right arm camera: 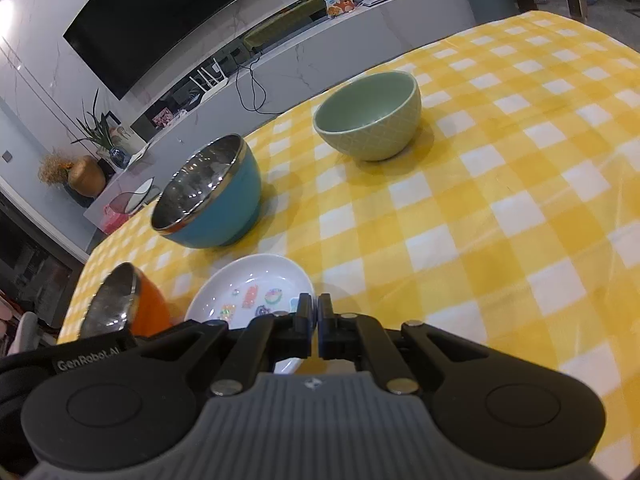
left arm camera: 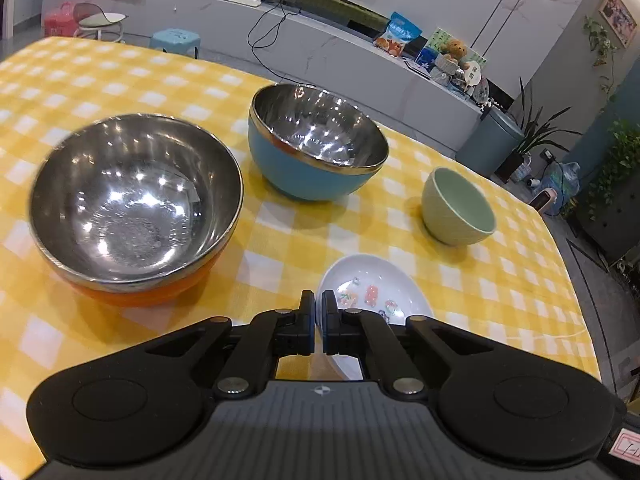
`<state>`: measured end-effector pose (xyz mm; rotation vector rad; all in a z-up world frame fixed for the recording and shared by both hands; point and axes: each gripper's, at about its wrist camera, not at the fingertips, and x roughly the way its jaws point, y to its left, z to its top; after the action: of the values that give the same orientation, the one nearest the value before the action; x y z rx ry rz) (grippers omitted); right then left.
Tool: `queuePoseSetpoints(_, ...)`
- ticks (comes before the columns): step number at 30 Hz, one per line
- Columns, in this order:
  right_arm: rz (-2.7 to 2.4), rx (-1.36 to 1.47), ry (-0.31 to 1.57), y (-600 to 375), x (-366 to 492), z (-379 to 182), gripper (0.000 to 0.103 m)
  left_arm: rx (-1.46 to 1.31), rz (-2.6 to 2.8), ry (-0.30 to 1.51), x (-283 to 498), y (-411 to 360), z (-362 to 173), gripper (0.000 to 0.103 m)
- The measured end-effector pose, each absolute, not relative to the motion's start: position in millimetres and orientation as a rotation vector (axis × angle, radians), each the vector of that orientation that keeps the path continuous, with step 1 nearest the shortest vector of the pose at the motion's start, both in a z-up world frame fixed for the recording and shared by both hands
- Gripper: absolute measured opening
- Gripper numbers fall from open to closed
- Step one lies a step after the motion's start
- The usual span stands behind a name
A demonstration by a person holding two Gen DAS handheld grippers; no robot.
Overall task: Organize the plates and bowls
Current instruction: 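Lift the small plate with both tools and carry it over the vine plate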
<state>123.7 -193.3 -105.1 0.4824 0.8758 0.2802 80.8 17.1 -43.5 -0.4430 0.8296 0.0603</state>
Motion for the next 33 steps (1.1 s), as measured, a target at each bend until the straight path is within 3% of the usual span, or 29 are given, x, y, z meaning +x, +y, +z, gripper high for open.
queuePoseSetpoints(19, 0.439, 0.576, 0.873, -194, 36, -75, 0.001, -0.457, 0.085, 0.88, -5, 39, -7, 0.003)
queuePoseSetpoints(33, 0.568, 0.421, 0.904, -147, 11, -93, 0.002, -0.477, 0.187, 0.923, -34, 75, -34, 0.005)
